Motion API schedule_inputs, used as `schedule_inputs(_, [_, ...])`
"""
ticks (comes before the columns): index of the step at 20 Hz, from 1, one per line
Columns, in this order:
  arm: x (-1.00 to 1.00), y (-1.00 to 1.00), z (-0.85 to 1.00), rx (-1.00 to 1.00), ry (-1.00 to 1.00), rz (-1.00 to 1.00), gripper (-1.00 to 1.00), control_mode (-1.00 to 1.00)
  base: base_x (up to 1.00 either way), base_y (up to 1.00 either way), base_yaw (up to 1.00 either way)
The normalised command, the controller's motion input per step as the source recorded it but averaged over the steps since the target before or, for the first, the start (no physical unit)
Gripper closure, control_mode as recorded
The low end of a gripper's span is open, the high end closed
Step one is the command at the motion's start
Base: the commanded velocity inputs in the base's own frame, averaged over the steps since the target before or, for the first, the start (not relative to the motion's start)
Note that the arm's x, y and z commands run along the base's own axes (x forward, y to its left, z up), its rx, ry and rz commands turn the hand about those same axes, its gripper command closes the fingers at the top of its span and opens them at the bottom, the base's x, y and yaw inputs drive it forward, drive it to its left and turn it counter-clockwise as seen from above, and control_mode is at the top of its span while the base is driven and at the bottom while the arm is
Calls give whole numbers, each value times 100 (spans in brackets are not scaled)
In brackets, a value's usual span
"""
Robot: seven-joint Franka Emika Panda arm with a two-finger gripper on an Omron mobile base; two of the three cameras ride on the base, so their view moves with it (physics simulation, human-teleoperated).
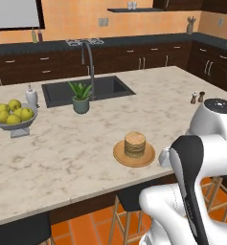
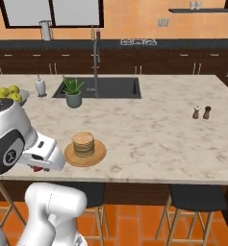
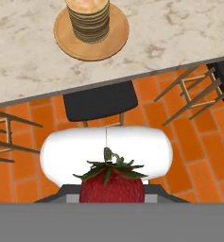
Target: Take the strawberry from the fridge and place it on top of the pancake, located on the dining counter.
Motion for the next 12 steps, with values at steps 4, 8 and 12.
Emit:
schedule_inputs(4, [32, 2, 4, 0, 1, 11, 100, -100, 9, 2, 2])
schedule_inputs(8, [78, 4, 22, -1, 0, 22, 100, -100, 0, 0, 0])
schedule_inputs(12, [100, 16, 6, 0, 2, 15, 100, -100, 0, 0, 0])
